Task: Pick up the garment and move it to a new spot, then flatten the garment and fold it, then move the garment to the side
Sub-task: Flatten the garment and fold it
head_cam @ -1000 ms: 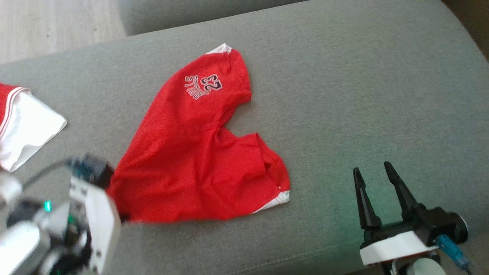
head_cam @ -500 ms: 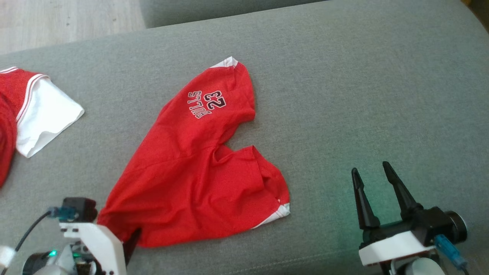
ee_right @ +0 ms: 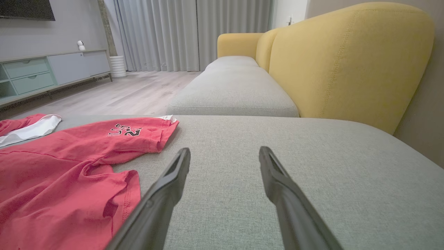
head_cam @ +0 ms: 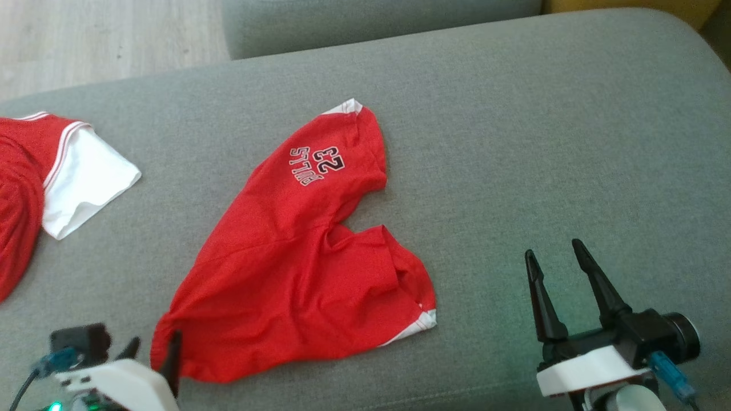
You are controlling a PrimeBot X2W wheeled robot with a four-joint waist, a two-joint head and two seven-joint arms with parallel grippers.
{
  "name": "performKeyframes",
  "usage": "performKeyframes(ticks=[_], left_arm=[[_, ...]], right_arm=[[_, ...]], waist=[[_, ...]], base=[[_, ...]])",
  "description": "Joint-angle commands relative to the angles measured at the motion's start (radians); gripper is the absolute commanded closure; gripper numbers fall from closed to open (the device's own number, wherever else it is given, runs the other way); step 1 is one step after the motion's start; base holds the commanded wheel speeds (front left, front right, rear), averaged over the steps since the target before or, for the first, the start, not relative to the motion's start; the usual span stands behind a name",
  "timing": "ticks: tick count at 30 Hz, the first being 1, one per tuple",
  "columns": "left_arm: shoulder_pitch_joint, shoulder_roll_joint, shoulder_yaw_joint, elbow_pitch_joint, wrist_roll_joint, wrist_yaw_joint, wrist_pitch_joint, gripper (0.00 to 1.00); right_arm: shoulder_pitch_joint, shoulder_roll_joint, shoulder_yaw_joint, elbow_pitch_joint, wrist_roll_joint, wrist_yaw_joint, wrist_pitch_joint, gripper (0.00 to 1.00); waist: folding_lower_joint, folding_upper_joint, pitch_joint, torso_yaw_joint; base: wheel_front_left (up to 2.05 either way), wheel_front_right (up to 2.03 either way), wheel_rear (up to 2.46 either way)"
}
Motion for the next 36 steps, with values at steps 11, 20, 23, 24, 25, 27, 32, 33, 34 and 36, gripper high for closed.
performKeyframes(ticks=[11,20,23,24,25,27,32,33,34,36], left_arm=[[0.013,-0.076,0.104,-0.033,0.104,0.014,-0.320,0.00],[0.023,-0.197,0.146,0.009,0.258,-0.081,-0.355,0.00],[0.045,-0.252,0.183,0.027,0.334,-0.142,-0.356,0.00],[0.053,-0.271,0.197,0.038,0.358,-0.162,-0.356,0.00],[0.059,-0.289,0.210,0.049,0.381,-0.182,-0.356,0.00],[0.073,-0.327,0.240,0.071,0.422,-0.217,-0.356,0.00],[0.096,-0.408,0.314,0.111,0.503,-0.307,-0.356,0.00],[0.096,-0.423,0.327,0.114,0.517,-0.323,-0.356,0.00],[0.095,-0.438,0.339,0.117,0.530,-0.337,-0.356,0.00],[0.091,-0.464,0.363,0.122,0.552,-0.364,-0.356,0.00]], right_arm=[[0.024,-0.011,0.022,-0.047,-0.029,-0.001,-0.011,0.00],[0.043,-0.017,0.022,-0.045,-0.034,-0.001,-0.011,0.00],[0.044,-0.017,0.031,-0.035,-0.033,-0.001,-0.011,0.00],[0.043,-0.017,0.036,-0.030,-0.033,-0.001,-0.011,0.00],[0.042,-0.019,0.042,-0.023,-0.033,-0.001,-0.011,0.00],[0.039,-0.019,0.048,-0.012,-0.032,-0.001,-0.011,0.00],[0.025,-0.024,0.074,0.009,-0.029,-0.001,-0.011,0.00],[0.018,-0.025,0.086,0.014,-0.029,-0.001,-0.011,0.00],[0.007,-0.025,0.100,0.020,-0.024,-0.001,-0.011,0.00],[-0.022,-0.027,0.133,0.047,-0.021,-0.001,-0.006,0.00]], waist=[[0.0000,0.0000,-0.062,0.054],[0.0000,0.0000,-0.106,0.095],[0.0000,0.0000,-0.113,0.108],[0.0000,0.0000,-0.115,0.112],[0.0000,0.0000,-0.116,0.116],[0.0000,0.0000,-0.120,0.123],[0.0000,0.0000,-0.119,0.142],[0.0000,0.0000,-0.117,0.145],[0.0000,0.0000,-0.115,0.148],[0.0000,0.0000,-0.110,0.151]], base=[[0.00,0.00,0.00],[0.00,0.00,0.00],[0.00,0.00,0.00],[0.00,0.00,0.00],[0.00,0.00,0.00],[0.00,0.00,0.00],[0.00,0.00,0.00],[0.00,0.00,0.00],[0.00,0.00,0.00],[0.00,0.00,0.00]])
